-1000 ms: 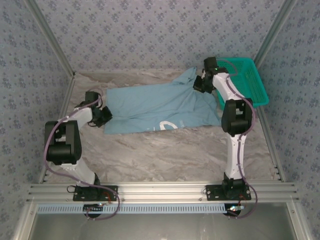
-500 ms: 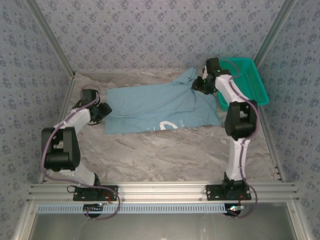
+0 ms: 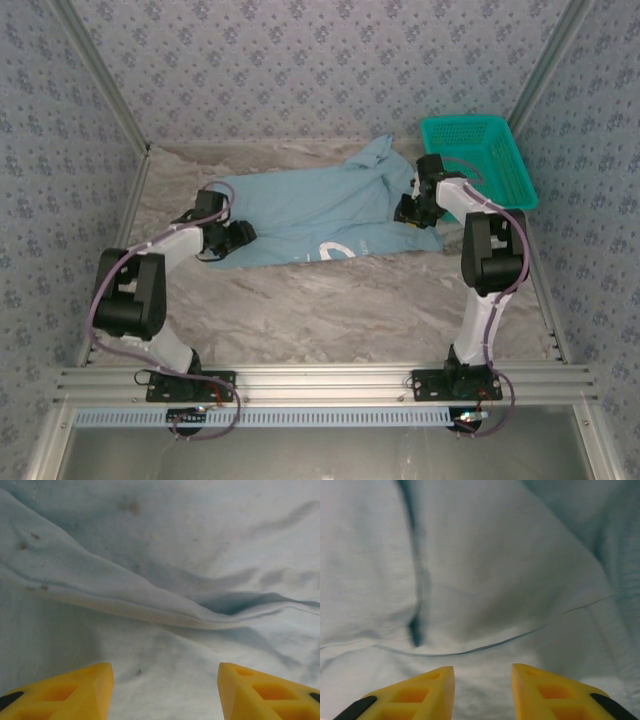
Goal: Fold the inside-out t-shirt
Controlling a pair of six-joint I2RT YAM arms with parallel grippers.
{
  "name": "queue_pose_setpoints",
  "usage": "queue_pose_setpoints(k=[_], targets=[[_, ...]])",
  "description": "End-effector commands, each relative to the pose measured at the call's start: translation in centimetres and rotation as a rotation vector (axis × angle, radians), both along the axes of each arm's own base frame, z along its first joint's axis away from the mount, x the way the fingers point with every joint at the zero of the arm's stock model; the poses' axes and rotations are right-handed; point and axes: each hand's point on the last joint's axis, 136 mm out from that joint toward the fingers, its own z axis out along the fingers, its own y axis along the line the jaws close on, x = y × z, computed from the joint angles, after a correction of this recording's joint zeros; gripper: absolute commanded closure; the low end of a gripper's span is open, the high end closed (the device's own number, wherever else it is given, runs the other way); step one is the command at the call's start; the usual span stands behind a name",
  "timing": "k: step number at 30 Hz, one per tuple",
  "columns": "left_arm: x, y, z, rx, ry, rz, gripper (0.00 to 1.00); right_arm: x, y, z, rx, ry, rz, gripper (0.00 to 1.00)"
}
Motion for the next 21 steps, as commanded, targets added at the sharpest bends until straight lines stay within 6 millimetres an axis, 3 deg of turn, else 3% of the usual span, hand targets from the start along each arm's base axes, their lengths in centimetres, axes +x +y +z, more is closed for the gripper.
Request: queue_pose_setpoints(k=[1, 6, 13, 14, 17, 21], targets=[[0.5, 0.5, -0.7, 0.039, 0.024, -0.015, 0.43, -1.9, -1.8, -1.8, -0.107, 0.085, -0.001, 0.66], [-3.6, 1.6, -3.4, 0.08, 0.132, -0.006, 0.43, -5.1, -3.3, -3.1, -0.22, 0.186, 0.009, 0.69], [-10.6, 3.3, -5.2, 0.116, 0.238, 0.02, 0.43, -11.3, -4.7, -2.5, -0.304, 0.28, -0.003, 0.73], [-11.2, 3.2, -5.4, 0.107, 0.244, 0.024, 0.42, -13.0, -4.9, -3.1, -0.308, 0.311, -0.003, 0.73], [-11.8, 2.7, -4.8, 0.075, 0.239, 0.021, 0.42, -14.0, -5.0, -2.6, -0.311, 0.292, -0.016, 0.73], [-9.3, 1.6, -1.0, 0.03, 0.122, 0.006, 0.41, -11.4, -1.4, 0.5, -0.198, 0.099, 0.031, 0.68]])
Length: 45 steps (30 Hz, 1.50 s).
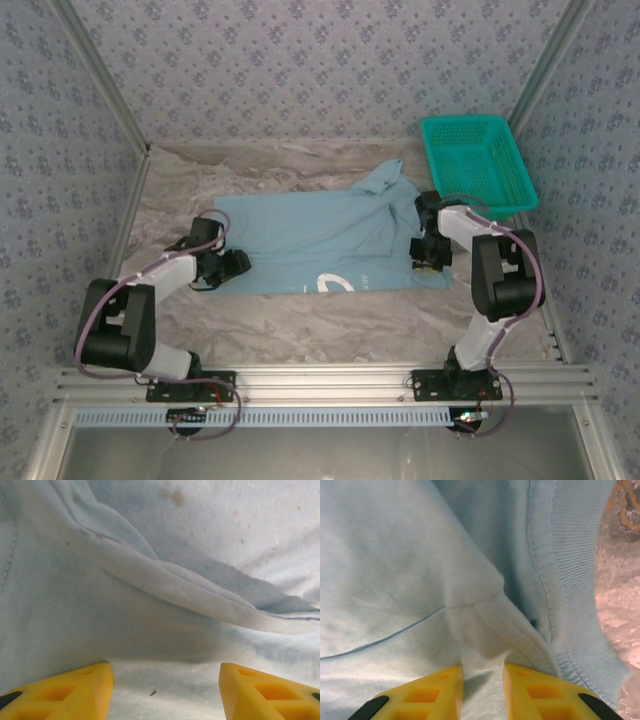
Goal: Fold the inside-out t-shirt
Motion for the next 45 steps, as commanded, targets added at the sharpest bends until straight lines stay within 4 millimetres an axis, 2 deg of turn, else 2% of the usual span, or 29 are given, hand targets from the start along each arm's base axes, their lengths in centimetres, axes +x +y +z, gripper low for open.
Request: queue_pose_setpoints(k=[1, 4, 7, 10, 16, 19, 23, 28, 32, 33, 34, 40, 45], targets=[[-0.3, -0.2, 1.9, -0.011, 0.001, 0.006, 0.41, 2.3, 3.4, 3.3, 0.111, -0.173, 0.044, 0.65], [1.8, -0.2, 4.7, -0.009, -0.111, 0.012, 0.39, 3.4, 6.7, 4.1, 0.258, -0.229, 0.056, 0.6], [3.1, 0.0, 6.0, 0.015, -0.155, 0.005, 0.37, 3.8, 9.2, 3.6, 0.337, -0.235, 0.071, 0.56], [3.8, -0.1, 6.4, 0.02, -0.161, -0.002, 0.37, 3.8, 10.1, 2.5, 0.348, -0.203, 0.074, 0.56], [4.1, -0.3, 6.6, 0.01, -0.165, -0.006, 0.37, 4.1, 9.9, 1.2, 0.32, -0.178, 0.067, 0.58], [3.9, -0.2, 6.4, 0.017, -0.158, -0.007, 0.37, 4.2, 10.0, 0.6, 0.322, -0.167, 0.066, 0.62], [3.8, -0.1, 6.4, 0.023, -0.156, -0.008, 0.37, 4.9, 10.2, 0.7, 0.328, -0.185, 0.068, 0.74], [3.7, 0.1, 6.0, 0.04, -0.148, -0.008, 0.37, 6.0, 10.5, 1.6, 0.332, -0.217, 0.078, 0.88], [3.8, 0.9, 5.6, 0.066, -0.148, 0.004, 0.36, 7.2, 10.8, 3.0, 0.334, -0.264, 0.088, 0.96], [3.9, 1.2, 5.4, 0.07, -0.15, 0.009, 0.36, 7.4, 11.0, 3.2, 0.336, -0.27, 0.09, 0.96], [4.1, 1.4, 5.1, 0.073, -0.149, 0.013, 0.36, 8.3, 11.3, 4.2, 0.344, -0.303, 0.096, 0.97], [5.5, 2.4, 2.7, 0.081, -0.105, 0.032, 0.36, 11.6, 13.3, 6.8, 0.38, -0.4, 0.107, 0.99], [5.9, 3.5, 0.9, 0.12, -0.078, 0.069, 0.37, 14.8, 15.0, 7.4, 0.408, -0.466, 0.099, 0.99]])
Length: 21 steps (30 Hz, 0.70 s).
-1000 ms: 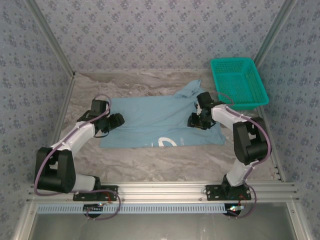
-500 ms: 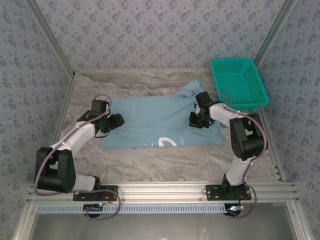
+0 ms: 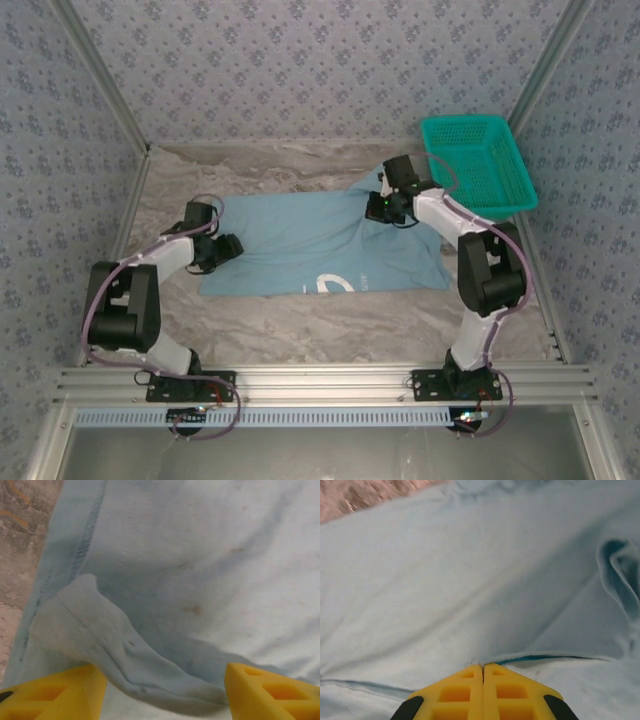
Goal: Fold the inside-out t-shirt
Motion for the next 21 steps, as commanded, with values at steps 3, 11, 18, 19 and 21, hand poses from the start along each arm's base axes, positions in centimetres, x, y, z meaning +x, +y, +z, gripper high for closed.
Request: queue_pose_setpoints(k=[3, 11, 18, 19, 21], targets=[[0.6, 1.4, -0.4, 0.072, -0.019, 0.02, 0.37, 3.5, 1.8, -0.5, 0.043, -0.044, -0.035, 0.98], [-1.3, 2.0, -1.3, 0.094, 0.007, 0.036, 0.37, 4.8, 4.6, -1.3, 0.128, -0.021, -0.001, 0.68], [-2.3, 3.1, -0.9, 0.135, 0.013, 0.058, 0.37, 1.4, 2.8, 1.7, 0.079, -0.094, 0.137, 0.58], [-2.2, 2.9, -0.7, 0.128, 0.007, 0.056, 0.36, 1.2, 1.6, 1.8, 0.062, -0.11, 0.119, 0.57], [-2.0, 2.8, -0.4, 0.117, -0.006, 0.056, 0.37, 1.3, -1.2, 1.2, 0.018, -0.12, 0.057, 0.57]])
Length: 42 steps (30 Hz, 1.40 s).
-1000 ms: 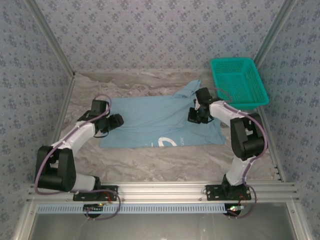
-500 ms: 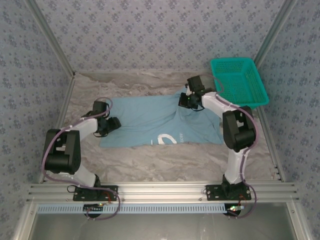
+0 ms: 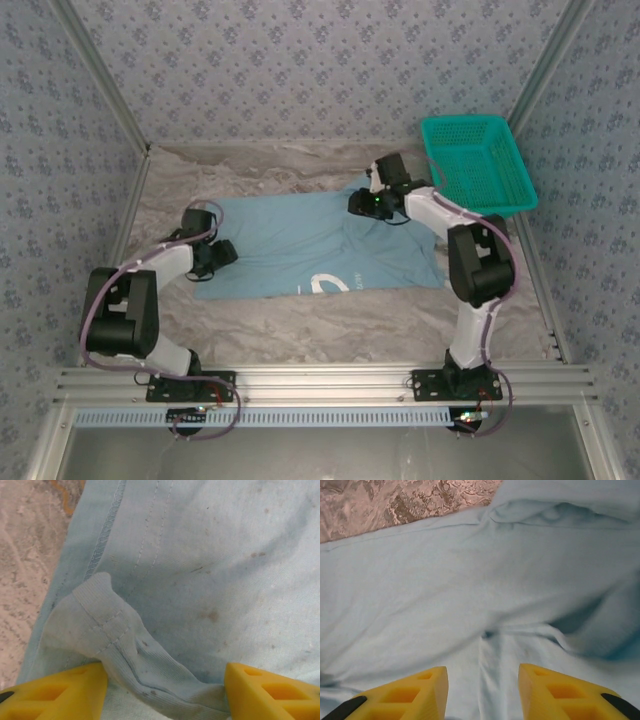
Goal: Fold the inside-out t-shirt
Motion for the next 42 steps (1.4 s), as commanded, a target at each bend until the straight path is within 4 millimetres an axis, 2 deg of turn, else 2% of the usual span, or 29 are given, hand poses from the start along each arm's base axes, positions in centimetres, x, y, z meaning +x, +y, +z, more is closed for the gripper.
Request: queue_pose_setpoints(k=[1, 4, 8, 16, 32, 36, 42], targets=[[-0.9, 0.7, 0.2, 0.019, 0.016, 0.008, 0.36, 0.3, -4.9, 0.6, -0.084, -0.048, -0.071, 0.57], [-0.7, 0.6, 0.5, 0.016, 0.01, 0.002, 0.37, 1.2, -8.1, -1.2, -0.171, -0.01, -0.137, 0.61], [-0.3, 0.5, 0.9, 0.013, 0.004, -0.002, 0.36, 2.6, -9.6, -2.9, -0.22, 0.017, -0.161, 0.68], [0.0, 0.3, 1.0, 0.008, 0.003, -0.008, 0.37, 3.8, -8.9, -5.1, -0.201, 0.046, -0.14, 0.7], [0.1, 0.2, 0.5, 0.006, 0.016, -0.019, 0.37, 5.1, -7.3, -7.4, -0.189, 0.085, -0.093, 0.71], [0.0, 0.2, 0.4, 0.006, 0.019, -0.019, 0.36, 5.2, -7.5, -7.3, -0.203, 0.087, -0.091, 0.81], [-0.3, 0.3, -0.1, 0.013, 0.033, -0.013, 0.36, 5.7, -8.5, -5.6, -0.235, 0.052, -0.102, 0.92]])
